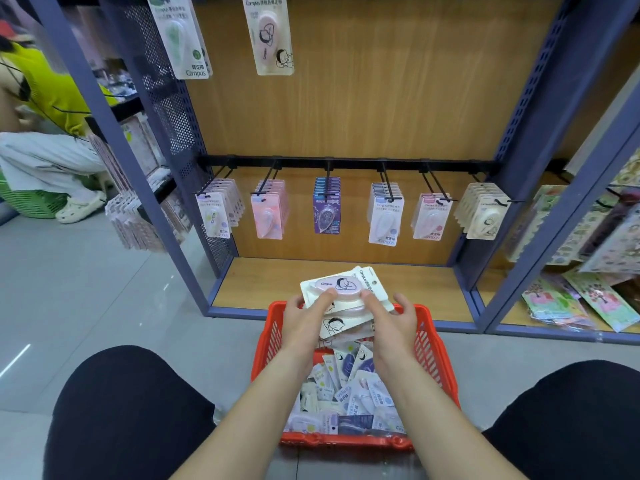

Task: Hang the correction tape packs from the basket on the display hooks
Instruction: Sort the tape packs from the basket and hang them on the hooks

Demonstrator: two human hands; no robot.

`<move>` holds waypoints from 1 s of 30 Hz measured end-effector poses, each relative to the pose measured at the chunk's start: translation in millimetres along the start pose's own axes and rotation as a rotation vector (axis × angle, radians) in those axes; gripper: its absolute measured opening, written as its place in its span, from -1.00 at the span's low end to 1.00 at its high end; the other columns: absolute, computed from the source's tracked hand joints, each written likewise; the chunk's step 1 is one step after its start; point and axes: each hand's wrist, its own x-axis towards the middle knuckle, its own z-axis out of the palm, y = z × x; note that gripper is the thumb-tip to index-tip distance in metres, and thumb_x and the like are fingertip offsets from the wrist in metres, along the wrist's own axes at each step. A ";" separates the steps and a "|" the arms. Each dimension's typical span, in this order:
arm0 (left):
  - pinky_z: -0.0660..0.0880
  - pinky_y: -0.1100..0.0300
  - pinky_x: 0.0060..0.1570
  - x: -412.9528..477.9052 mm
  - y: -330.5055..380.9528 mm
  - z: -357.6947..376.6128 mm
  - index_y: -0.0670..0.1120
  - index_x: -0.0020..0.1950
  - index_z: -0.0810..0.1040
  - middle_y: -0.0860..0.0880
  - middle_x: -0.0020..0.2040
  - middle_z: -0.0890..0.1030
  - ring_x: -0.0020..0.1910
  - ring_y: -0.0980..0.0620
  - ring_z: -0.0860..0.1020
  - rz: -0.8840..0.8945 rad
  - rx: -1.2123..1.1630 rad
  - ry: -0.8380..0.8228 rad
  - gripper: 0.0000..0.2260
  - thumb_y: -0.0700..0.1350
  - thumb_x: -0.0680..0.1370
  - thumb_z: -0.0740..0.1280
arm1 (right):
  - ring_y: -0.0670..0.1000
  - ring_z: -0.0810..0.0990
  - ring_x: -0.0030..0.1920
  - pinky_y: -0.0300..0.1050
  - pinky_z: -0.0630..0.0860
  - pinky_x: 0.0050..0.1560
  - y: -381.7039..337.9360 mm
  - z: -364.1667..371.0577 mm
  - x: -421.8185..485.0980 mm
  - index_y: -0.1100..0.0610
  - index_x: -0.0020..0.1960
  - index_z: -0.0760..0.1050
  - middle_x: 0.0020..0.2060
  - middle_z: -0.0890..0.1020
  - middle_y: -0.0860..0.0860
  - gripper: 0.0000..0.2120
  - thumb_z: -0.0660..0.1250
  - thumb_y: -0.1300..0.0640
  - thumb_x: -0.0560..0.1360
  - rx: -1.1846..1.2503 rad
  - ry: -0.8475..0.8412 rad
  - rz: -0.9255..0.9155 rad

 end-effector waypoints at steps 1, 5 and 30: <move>0.63 -0.20 0.13 -0.2 0.3 -0.9 0.07 0.22 0.57 -0.03 0.08 0.73 0.02 -0.10 0.72 -0.002 0.005 -0.014 -0.37 0.20 0.21 0.61 | 0.02 0.62 0.10 0.00 0.55 0.11 -0.2 -0.2 0.7 0.05 0.35 0.46 0.17 0.58 -0.02 -0.33 0.66 0.01 0.33 -0.007 0.009 0.003; 0.67 -0.13 0.00 2.4 2.6 -10.6 0.14 0.28 0.50 -0.06 0.09 0.68 -0.06 -0.10 0.73 0.017 0.060 -0.082 -0.53 -0.09 0.45 0.57 | 0.09 0.74 -0.04 0.04 0.67 0.00 -8.2 -8.1 7.9 0.09 0.17 0.59 0.00 0.72 0.08 -0.55 0.66 0.13 0.34 -0.102 -0.045 -0.014; 0.63 0.01 -0.20 21.2 -23.9 -14.1 -0.18 0.38 0.45 -0.27 0.16 0.67 -0.02 -0.20 0.69 -0.125 -0.074 -0.278 -0.58 -0.23 0.54 0.44 | 0.15 0.64 0.20 0.14 0.59 0.15 -15.3 -19.0 38.8 0.16 0.24 0.51 0.18 0.64 0.18 -0.52 0.27 0.59 0.46 -0.130 -0.440 0.060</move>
